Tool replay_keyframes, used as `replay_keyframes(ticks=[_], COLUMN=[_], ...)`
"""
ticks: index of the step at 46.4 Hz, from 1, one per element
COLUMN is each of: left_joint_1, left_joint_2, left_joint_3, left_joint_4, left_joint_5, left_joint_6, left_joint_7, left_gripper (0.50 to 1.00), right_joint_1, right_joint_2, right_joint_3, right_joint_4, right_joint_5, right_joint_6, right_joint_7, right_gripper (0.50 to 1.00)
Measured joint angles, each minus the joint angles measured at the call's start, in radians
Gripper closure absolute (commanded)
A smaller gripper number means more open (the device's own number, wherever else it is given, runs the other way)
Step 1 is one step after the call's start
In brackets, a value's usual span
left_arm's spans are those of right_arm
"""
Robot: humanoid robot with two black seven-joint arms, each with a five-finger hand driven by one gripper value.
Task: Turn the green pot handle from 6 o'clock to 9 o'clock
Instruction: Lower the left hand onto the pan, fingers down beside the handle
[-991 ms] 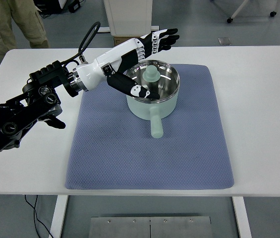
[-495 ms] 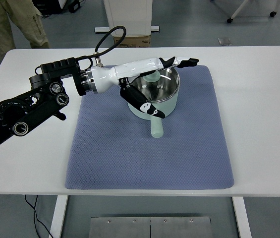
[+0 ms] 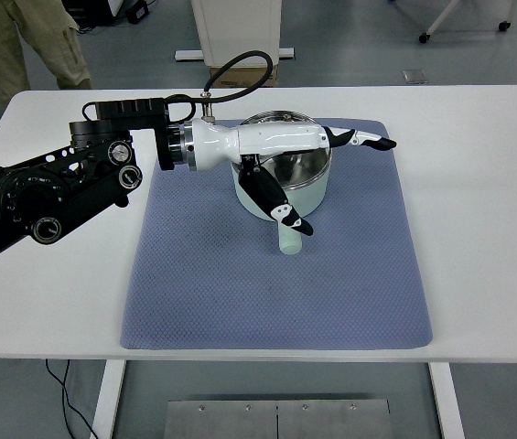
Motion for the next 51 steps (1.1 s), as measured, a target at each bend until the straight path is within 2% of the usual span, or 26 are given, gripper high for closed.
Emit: replay_keyframes(ticks=[24, 37, 51], left_joint_1=[0.001, -0.002, -0.013], left_joint_2=[-0.014, -0.006, -0.015], left_joint_3=[0.0, 0.0, 0.061], left_joint_4=[-0.068, -0.083, -0.074], left_joint_5=[-0.061, -0.045, 0.085], left_joint_6=[-0.098, -0.101, -0.092], left_joint_7=[0.0, 0.005, 0.0], left_gripper=[0.5, 0.5, 0.5], right_joint_1=[0.0, 0.0, 0.0], right_joint_2=[0.0, 0.0, 0.0], right_joint_3=[0.0, 0.0, 0.0], right_joint_4=[0.0, 0.0, 0.0], right_joint_5=[0.0, 0.0, 0.0], right_joint_6=[0.0, 0.0, 0.0], right_joint_7=[0.0, 0.0, 0.0], right_gripper=[0.5, 0.5, 0.5])
